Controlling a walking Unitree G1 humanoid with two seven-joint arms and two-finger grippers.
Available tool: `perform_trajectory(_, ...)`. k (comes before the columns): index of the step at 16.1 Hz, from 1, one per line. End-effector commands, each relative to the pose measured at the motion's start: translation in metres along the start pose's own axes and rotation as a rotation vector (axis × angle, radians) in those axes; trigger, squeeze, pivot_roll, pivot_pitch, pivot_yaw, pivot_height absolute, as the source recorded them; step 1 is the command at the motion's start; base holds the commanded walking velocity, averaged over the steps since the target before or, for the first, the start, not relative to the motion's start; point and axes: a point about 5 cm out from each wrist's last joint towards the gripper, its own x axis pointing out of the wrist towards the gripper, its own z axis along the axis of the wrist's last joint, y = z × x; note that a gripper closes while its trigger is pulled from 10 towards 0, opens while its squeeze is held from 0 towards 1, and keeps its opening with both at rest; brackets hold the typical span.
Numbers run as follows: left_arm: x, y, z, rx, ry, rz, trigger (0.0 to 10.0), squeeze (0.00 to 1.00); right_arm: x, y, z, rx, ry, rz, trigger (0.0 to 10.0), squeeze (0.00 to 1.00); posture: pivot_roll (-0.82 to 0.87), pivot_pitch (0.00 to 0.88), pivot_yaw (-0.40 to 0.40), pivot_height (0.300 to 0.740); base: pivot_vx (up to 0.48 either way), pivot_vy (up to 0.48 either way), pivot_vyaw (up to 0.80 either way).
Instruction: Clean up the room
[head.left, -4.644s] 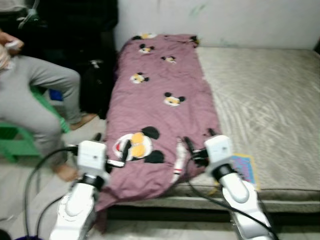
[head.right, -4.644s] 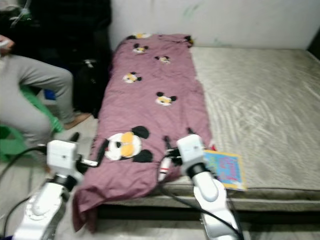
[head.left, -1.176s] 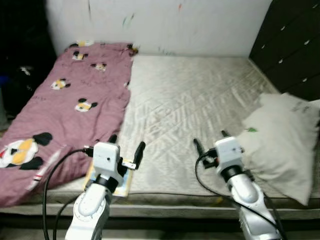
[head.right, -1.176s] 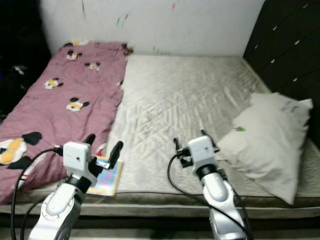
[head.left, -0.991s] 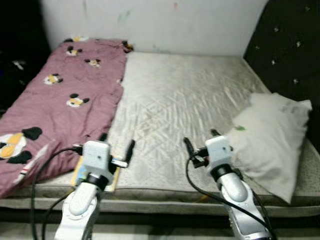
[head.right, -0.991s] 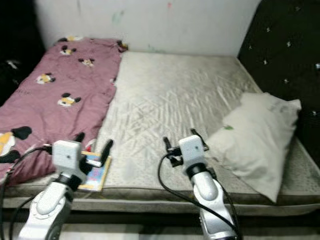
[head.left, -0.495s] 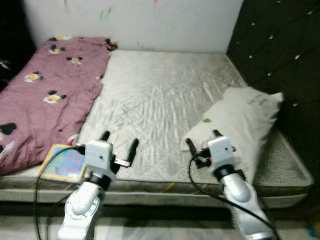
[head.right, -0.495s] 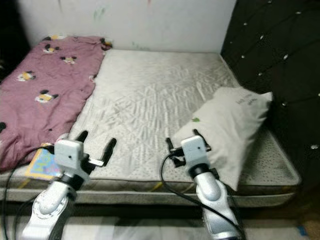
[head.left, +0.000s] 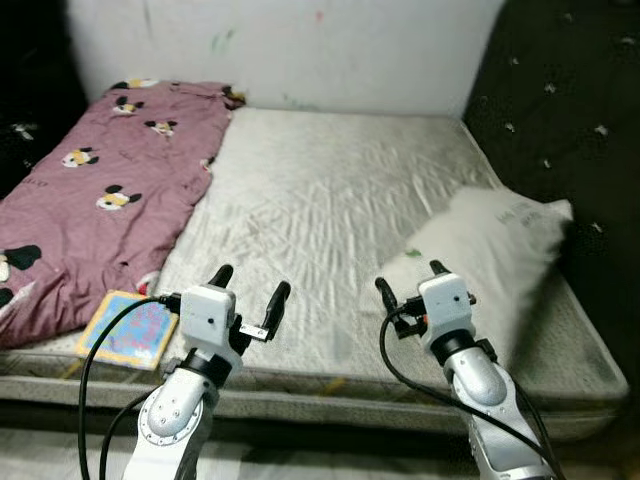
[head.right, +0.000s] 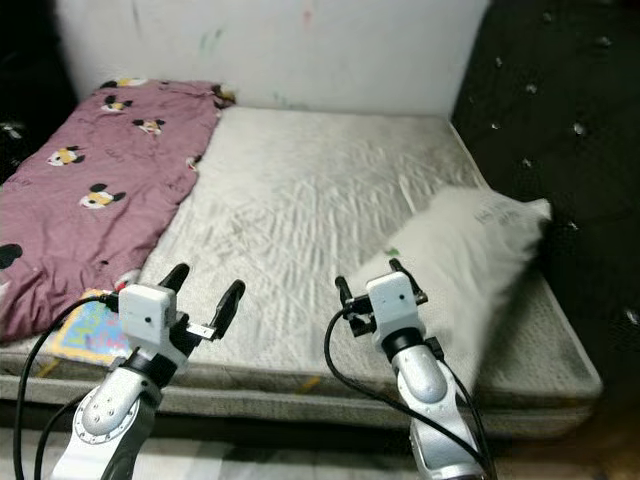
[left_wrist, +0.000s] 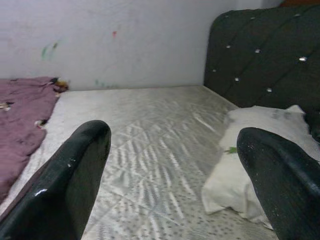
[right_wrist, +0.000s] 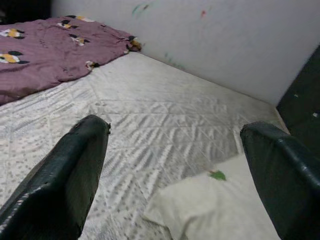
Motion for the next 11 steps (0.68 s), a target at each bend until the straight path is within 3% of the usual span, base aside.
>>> perform_trajectory(1, 0.0004, 0.0012, 0.0028, 0.002, -0.014, -0.005, 10.0, 0.0, 0.0026, 0.0008, 0.0045, -0.001, -0.018, 0.008, 10.0, 0.0, -0.06, 0.028, -0.028, 0.74, 0.42, 0.0, 0.0)
perform_trajectory(3, 0.0006, 0.0017, 0.0027, 0.001, -0.013, -0.002, 10.0, 0.0, 0.003, 0.0008, 0.0045, 0.0, -0.018, 0.006, 10.0, 0.0, -0.06, 0.028, -0.027, 0.74, 0.403, 0.0, 0.0)
perform_trajectory(5, 0.0022, 0.0067, -0.0037, 0.025, 0.03, 0.067, 10.0, 0.0, 0.0032, 0.0007, 0.0038, 0.001, -0.016, 0.003, 10.0, 0.0, -0.06, 0.027, -0.026, 0.74, 0.0, 0.0, 0.0)
perform_trajectory(11, 0.003, 0.007, -0.0032, 0.033, 0.031, 0.071, 10.0, 0.0, 0.0039, 0.0004, 0.0038, 0.0, -0.017, 0.001, 10.0, 0.0, -0.06, 0.027, -0.027, 0.74, 0.0, 0.0, 0.0)
